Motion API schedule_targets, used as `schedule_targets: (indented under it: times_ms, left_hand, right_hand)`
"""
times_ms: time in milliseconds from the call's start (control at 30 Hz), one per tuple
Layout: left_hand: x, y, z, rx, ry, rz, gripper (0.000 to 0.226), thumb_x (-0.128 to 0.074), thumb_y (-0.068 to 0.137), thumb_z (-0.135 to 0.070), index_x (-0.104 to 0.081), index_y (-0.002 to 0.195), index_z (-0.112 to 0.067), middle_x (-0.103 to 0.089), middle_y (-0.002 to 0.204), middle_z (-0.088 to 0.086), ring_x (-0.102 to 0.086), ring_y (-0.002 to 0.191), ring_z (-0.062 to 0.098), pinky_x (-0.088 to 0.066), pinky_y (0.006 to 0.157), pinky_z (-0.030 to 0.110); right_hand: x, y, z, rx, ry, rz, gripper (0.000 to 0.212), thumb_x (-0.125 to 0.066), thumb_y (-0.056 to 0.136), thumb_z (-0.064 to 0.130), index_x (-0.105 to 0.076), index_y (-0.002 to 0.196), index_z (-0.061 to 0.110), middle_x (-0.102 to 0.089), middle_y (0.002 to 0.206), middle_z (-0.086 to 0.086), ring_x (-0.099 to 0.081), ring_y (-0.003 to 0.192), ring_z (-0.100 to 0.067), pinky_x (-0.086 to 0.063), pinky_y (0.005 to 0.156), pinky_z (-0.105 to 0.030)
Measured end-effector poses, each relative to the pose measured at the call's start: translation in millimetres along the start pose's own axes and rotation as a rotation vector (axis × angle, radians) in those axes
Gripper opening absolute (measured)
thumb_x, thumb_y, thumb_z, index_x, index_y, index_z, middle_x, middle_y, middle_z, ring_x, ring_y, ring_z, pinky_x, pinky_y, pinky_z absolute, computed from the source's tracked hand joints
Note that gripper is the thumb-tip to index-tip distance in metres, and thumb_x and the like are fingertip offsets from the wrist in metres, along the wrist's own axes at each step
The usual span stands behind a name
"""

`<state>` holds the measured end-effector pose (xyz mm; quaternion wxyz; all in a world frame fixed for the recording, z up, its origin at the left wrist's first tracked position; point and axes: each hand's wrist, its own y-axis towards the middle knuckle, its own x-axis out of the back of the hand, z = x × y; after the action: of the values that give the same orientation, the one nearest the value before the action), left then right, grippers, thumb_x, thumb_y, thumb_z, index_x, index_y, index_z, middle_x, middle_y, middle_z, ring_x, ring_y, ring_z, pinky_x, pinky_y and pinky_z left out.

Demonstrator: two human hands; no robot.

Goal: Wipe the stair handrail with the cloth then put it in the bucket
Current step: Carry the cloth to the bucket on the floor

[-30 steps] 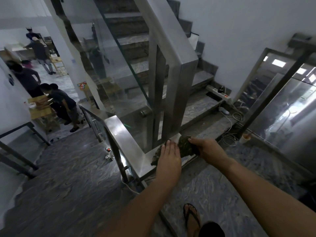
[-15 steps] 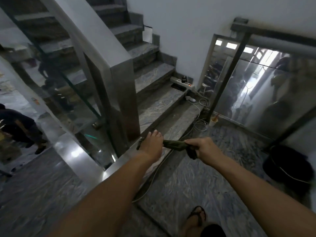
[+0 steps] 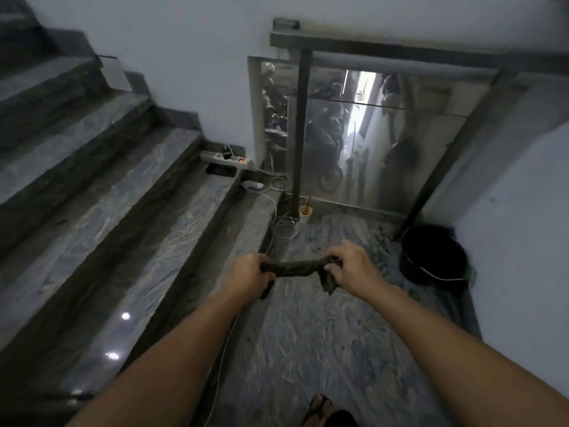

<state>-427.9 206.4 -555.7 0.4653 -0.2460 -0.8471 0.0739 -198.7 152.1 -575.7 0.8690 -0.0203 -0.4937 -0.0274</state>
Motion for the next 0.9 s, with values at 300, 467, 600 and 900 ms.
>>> schedule_targets:
  times_ms: [300, 467, 600, 900]
  left_hand:
    - [-4.3, 145.2, -170.0, -0.166, 0.083, 0.044, 0.022, -0.066, 0.079, -0.021, -0.060, 0.100, -0.026, -0.065, 0.101, 0.002, -0.063, 0.094, 0.023, -0.056, 0.082, 0.044]
    - [-34.4, 226.0, -245.9, -0.313, 0.158, 0.106, 0.010, -0.064, 0.082, -0.022, -0.067, 0.091, -0.023, -0.066, 0.101, 0.005, -0.061, 0.094, 0.025, -0.052, 0.077, 0.034]
    - [-81.9, 302.5, -291.9, -0.412, 0.206, 0.150, 0.018, -0.064, 0.081, -0.022, -0.071, 0.098, -0.024, -0.065, 0.110, 0.005, -0.060, 0.103, 0.025, -0.051, 0.083, 0.034]
    - [-263.0, 467.0, -328.1, -0.454, 0.216, 0.355, 0.020, -0.063, 0.079, -0.019, -0.074, 0.096, -0.022, -0.072, 0.099, 0.008, -0.067, 0.095, 0.025, -0.056, 0.085, 0.037]
  right_hand:
    - [118.4, 61.8, -120.2, -0.361, -0.014, -0.089, 0.016, -0.068, 0.080, 0.026, -0.068, 0.096, 0.029, -0.065, 0.088, 0.009, -0.057, 0.083, -0.015, -0.048, 0.073, -0.030]
    - [153.4, 87.5, -190.7, -0.549, -0.052, -0.139, 0.009, -0.069, 0.079, 0.029, -0.068, 0.088, 0.028, -0.069, 0.085, 0.004, -0.063, 0.083, -0.021, -0.051, 0.069, -0.031]
    - [160.8, 114.4, -255.1, -0.717, -0.066, -0.155, 0.009, -0.069, 0.077, 0.027, -0.071, 0.086, 0.028, -0.072, 0.085, 0.003, -0.065, 0.084, -0.022, -0.055, 0.075, -0.034]
    - [89.3, 155.2, -430.6, -0.998, 0.016, -0.363, 0.015, -0.071, 0.073, 0.019, -0.076, 0.087, 0.023, -0.075, 0.092, -0.006, -0.067, 0.088, -0.027, -0.055, 0.082, -0.036]
